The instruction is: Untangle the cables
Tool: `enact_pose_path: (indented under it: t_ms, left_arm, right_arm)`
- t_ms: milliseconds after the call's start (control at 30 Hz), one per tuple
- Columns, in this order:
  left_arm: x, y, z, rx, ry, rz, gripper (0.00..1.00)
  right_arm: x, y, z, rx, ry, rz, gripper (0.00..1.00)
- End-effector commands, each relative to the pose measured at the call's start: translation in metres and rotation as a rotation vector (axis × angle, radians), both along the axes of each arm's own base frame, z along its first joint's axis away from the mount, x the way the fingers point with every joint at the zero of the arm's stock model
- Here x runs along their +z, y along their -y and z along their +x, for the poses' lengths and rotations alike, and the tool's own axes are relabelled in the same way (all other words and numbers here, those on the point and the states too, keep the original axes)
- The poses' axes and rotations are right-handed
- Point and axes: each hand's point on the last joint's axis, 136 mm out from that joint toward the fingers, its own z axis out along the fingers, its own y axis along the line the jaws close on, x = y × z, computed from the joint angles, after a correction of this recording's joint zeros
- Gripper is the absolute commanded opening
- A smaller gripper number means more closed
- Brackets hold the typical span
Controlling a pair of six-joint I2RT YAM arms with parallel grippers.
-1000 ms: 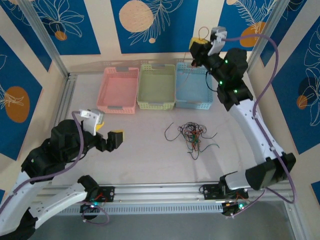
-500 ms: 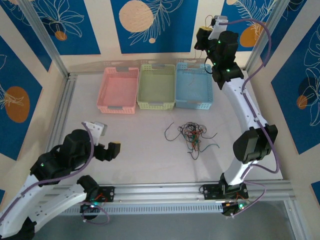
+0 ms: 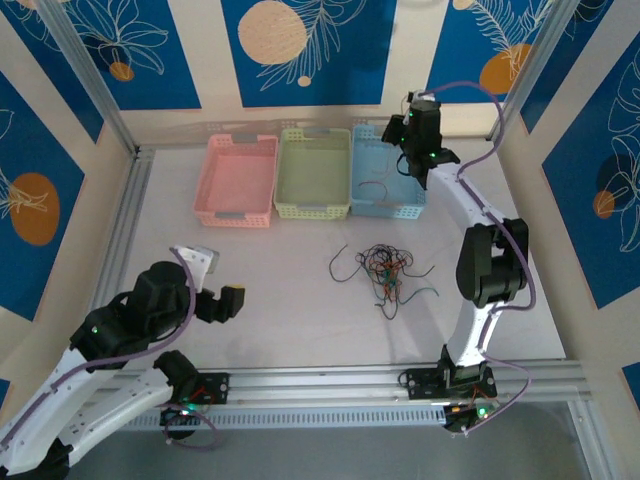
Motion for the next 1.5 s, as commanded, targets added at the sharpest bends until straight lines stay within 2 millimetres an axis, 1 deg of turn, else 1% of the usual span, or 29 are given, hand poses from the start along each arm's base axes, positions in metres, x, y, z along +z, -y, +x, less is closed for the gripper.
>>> enact_pose_path:
  t_ms: [0,33,100,167,233,300,367,433,533,567,633,667,733,767,833,900,933,967,1100,1167,1233,1300,1367,1467]
  left_arm:
    - [-0.003,0.007,0.002,-0.03,-0.004,0.001,0.96]
    - [-0.004,0.008,0.002,-0.036,-0.007,-0.001,0.96]
    - [-0.004,0.01,0.002,-0.042,-0.011,-0.003,0.96]
    - [-0.004,0.01,0.001,-0.046,-0.011,-0.007,0.96]
    - [-0.004,0.01,0.001,-0.047,-0.01,-0.007,0.96]
    - [-0.004,0.01,0.001,-0.046,-0.009,-0.008,0.96]
    - [-0.004,0.011,0.001,-0.049,-0.01,-0.006,0.96]
    - [-0.005,0.011,0.001,-0.051,-0.013,-0.006,0.96]
    - [-0.006,0.012,0.001,-0.053,-0.017,-0.005,0.96]
    - [-0.006,0.012,0.002,-0.052,-0.018,-0.005,0.96]
    - [-0.006,0.013,0.001,-0.055,-0.018,-0.006,0.96]
    - [-0.006,0.013,0.002,-0.056,-0.019,-0.007,0.96]
    - [-0.007,0.014,0.002,-0.061,-0.026,-0.006,0.96]
    - [-0.007,0.015,0.002,-0.063,-0.029,-0.004,0.96]
    - [-0.007,0.016,0.001,-0.066,-0.033,-0.005,0.95]
    - [-0.007,0.015,0.001,-0.065,-0.033,-0.007,0.95]
    - [-0.006,0.015,0.001,-0.067,-0.032,-0.007,0.95]
    - [-0.007,0.016,0.001,-0.069,-0.034,-0.009,0.95]
    - [-0.011,0.021,0.001,-0.089,-0.05,-0.007,0.95]
    - [-0.013,0.023,0.001,-0.095,-0.06,-0.005,0.95]
    - [-0.014,0.025,0.001,-0.102,-0.066,-0.004,0.95]
    - [-0.014,0.024,0.001,-0.102,-0.066,-0.004,0.95]
    - [-0.014,0.024,0.001,-0.1,-0.061,-0.005,0.95]
    - [-0.013,0.023,0.001,-0.097,-0.059,-0.004,0.95]
  right_arm:
    - [-0.035,-0.002,-0.003,-0.041,-0.105,0.044,0.07]
    - [-0.047,-0.002,-0.003,-0.045,-0.146,0.05,0.09]
    - [-0.064,-0.001,-0.004,-0.056,-0.207,0.055,0.13]
    - [-0.076,0.0,-0.004,-0.064,-0.244,0.057,0.18]
    - [-0.084,0.001,-0.002,-0.059,-0.271,0.065,0.32]
    - [-0.088,0.004,0.001,-0.062,-0.295,0.078,0.39]
    - [-0.086,0.007,0.004,-0.065,-0.308,0.086,0.45]
    - [-0.08,0.009,0.006,-0.055,-0.309,0.085,0.5]
    - [-0.063,0.012,0.006,-0.042,-0.289,0.079,0.54]
    - [-0.054,0.013,0.005,-0.035,-0.278,0.08,0.56]
    - [-0.04,0.009,-0.003,-0.003,-0.273,0.09,0.58]
    - [-0.031,0.006,-0.011,0.014,-0.279,0.097,0.58]
    - [-0.019,-0.001,-0.034,0.054,-0.306,0.115,0.58]
    - [-0.017,-0.007,-0.049,0.084,-0.32,0.126,0.58]
    - [-0.019,-0.017,-0.083,0.123,-0.351,0.133,0.57]
    - [-0.029,-0.021,-0.122,0.14,-0.38,0.118,0.57]
    - [-0.036,-0.021,-0.139,0.139,-0.403,0.113,0.57]
    - [-0.048,-0.019,-0.159,0.136,-0.437,0.111,0.57]
    - [-0.085,-0.007,-0.226,0.127,-0.543,0.154,0.57]
    - [-0.1,0.004,-0.253,0.093,-0.587,0.144,0.56]
    - [-0.113,0.013,-0.275,0.054,-0.623,0.148,0.55]
    - [-0.125,0.034,-0.295,-0.065,-0.667,0.111,0.53]
    - [-0.135,0.041,-0.306,-0.093,-0.676,0.114,0.53]
    - [-0.154,0.047,-0.319,-0.15,-0.728,0.202,0.54]
